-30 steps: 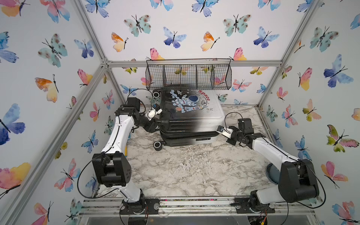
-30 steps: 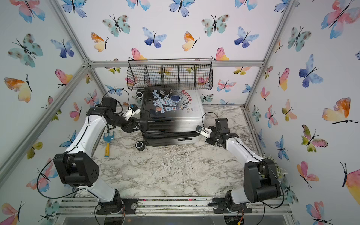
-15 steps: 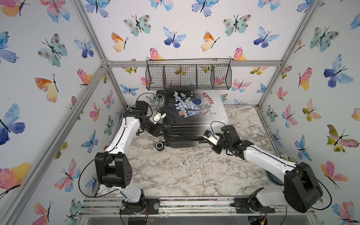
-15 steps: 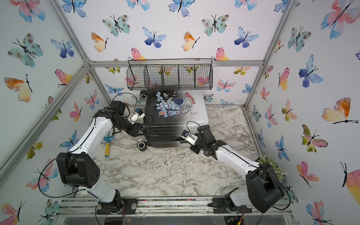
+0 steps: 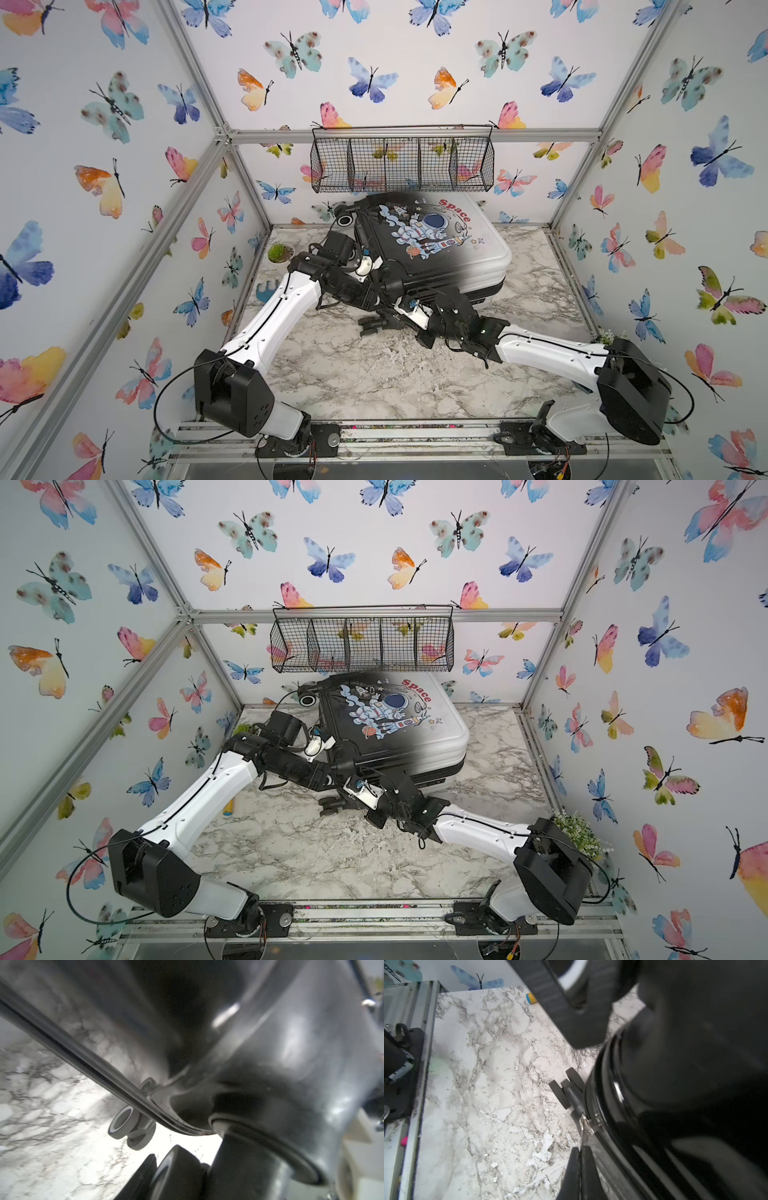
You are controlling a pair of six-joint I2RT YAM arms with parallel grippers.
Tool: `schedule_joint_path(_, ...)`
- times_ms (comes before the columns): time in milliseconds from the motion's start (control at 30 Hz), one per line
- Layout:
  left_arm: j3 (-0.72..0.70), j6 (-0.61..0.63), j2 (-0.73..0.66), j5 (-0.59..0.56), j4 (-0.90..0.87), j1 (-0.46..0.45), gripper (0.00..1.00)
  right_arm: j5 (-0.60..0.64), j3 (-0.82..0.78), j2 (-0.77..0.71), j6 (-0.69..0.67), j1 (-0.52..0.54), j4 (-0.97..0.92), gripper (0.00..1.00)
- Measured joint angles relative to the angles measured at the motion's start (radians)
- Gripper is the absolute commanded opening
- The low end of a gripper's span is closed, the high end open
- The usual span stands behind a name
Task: Close the suitcase zippers
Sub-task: Zip the zipper on the suitcase.
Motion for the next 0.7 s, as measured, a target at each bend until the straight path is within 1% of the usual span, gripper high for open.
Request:
schedule_joint_path(200,-0.003,-0.162,-0.003,-0.012,0.002,-0.101,0.00,-0.004,-0.103,-0.018,0.119,0.010,0.161,0.03)
schedule_joint_path(267,0.010,-0.192,-0.003,-0.033,0.003,-0.136,0.00,0.008,-0.121,-0.036,0.140,0.011,0.175,0.03)
schedule_joint_path(300,0.014,-0.198,-0.003,-0.045,0.006,-0.150,0.04,0.023,-0.125,-0.051,0.142,0.014,0.166,0.03)
schedule_joint_path(367,0.021,-0.199,-0.001,-0.066,0.005,-0.164,0.18,0.064,-0.128,-0.084,0.132,0.024,0.127,0.03)
schedule_joint_path(433,0.021,-0.192,0.000,-0.081,0.002,-0.176,0.37,0.101,-0.129,-0.123,0.108,0.032,0.068,0.03)
schedule_joint_path(467,0.019,-0.188,0.000,-0.081,0.003,-0.180,0.50,0.117,-0.129,-0.143,0.097,0.033,0.036,0.04)
schedule_joint_path(500,0.014,-0.185,0.000,-0.079,0.005,-0.183,0.59,0.134,-0.129,-0.164,0.087,0.034,0.002,0.03)
schedule_joint_path(533,0.003,-0.180,0.000,-0.075,0.016,-0.188,0.62,0.151,-0.129,-0.188,0.079,0.035,-0.037,0.04)
schedule_joint_path(700,-0.077,-0.134,-0.005,-0.028,0.124,-0.205,0.69,0.207,-0.152,-0.290,0.054,0.021,-0.163,0.03)
